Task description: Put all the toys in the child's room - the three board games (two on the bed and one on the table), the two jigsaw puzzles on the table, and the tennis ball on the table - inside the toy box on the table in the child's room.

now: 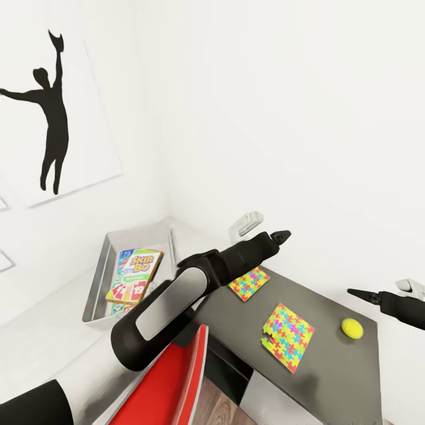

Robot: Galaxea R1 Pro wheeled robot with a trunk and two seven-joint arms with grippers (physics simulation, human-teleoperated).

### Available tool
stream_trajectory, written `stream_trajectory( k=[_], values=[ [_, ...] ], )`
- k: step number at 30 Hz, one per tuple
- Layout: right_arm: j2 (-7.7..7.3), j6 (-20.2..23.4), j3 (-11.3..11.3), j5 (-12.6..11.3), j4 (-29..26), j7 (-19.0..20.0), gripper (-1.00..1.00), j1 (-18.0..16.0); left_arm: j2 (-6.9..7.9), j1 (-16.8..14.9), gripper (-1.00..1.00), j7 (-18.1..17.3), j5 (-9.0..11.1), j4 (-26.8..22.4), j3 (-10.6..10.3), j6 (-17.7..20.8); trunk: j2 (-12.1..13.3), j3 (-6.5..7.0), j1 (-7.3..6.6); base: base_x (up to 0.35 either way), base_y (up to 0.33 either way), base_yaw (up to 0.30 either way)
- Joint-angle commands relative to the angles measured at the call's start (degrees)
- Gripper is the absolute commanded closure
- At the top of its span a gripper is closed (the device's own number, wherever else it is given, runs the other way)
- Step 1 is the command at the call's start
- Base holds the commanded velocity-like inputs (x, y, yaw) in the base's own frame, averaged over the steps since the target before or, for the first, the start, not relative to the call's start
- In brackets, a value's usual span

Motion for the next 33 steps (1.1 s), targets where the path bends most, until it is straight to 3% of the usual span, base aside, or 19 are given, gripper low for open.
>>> stream_trajectory(
  k=[1,9,16,19,21,22,25,26,28,29,31,33],
  values=[
    [0.0,0.2,0.0,0.5,0.0,0.6,-1.0,-0.1,0.0,-0.1,-1.0,0.3,0.2,-0.1,0.0,0.1,-0.1,-0.07,0.04,0.0,0.0,-0.251],
    [0.85,0.2,0.8,0.5,0.3,-5.7,-1.0,-0.9,1.23,0.2,-1.0,-3.4,0.3,0.0,0.3,0.3,-0.1,0.26,0.04,0.0,0.0,-0.212],
    [2.83,0.2,2.9,0.5,0.4,-14.2,-1.0,-2.8,2.04,1.3,-1.0,-6.9,0.7,-0.1,2.1,1.4,-0.1,0.39,0.04,0.0,0.0,-0.088],
    [3.24,0.2,3.6,0.5,0.4,-15.7,-1.0,-3.2,2.32,1.7,-1.0,-8.1,0.8,-0.1,2.7,2.0,-0.1,0.42,0.04,0.0,0.0,-0.045],
    [3.94,0.2,4.8,0.5,0.4,-18.2,-1.0,-4.0,3.33,2.8,-1.0,-11.6,0.8,-0.1,4.3,3.7,-0.1,0.43,0.04,0.0,0.0,-0.03],
    [3.94,0.2,4.8,0.5,0.4,-18.2,-1.0,-4.0,3.33,2.8,-1.0,-11.6,0.8,-0.1,4.3,3.7,-0.1,0.44,0.04,0.0,0.0,-0.027],
    [4.95,0.2,6.2,0.5,1.1,-21.0,-1.0,-6.1,6.1,5.2,-1.0,-20.1,0.9,0.1,8.2,6.9,-0.1,0.45,0.04,0.0,0.0,-0.017],
    [4.95,0.2,6.2,0.5,1.1,-21.0,-1.0,-6.1,6.1,5.2,-1.0,-20.1,0.9,0.1,8.2,6.9,-0.1,0.45,0.04,0.0,0.0,-0.014],
    [5.77,0.2,7.1,0.5,3.0,-22.6,-1.0,-8.2,8.11,7.0,-1.0,-26.6,0.8,0.2,11.4,9.1,-0.1,0.46,0.04,0.0,0.0,-0.01],
    [5.77,0.2,7.1,0.5,3.0,-22.6,-1.0,-8.2,8.11,7.0,-1.0,-26.6,0.8,0.2,11.4,9.1,-0.1,0.46,0.04,0.0,0.0,-0.009],
    [6.73,0.2,8.4,0.5,6.3,-23.7,-1.0,-11.2,9.7,8.7,-1.0,-32.1,0.6,0.3,14.2,10.8,-0.1,0.46,0.04,0.0,0.0,-0.006],
    [7.28,0.2,9.3,0.5,8.3,-24.1,-1.0,-12.9,10.26,9.4,-1.0,-34.2,0.5,0.3,15.3,11.4,-0.1,0.46,0.04,0.0,0.0,-0.005]
  ],
)
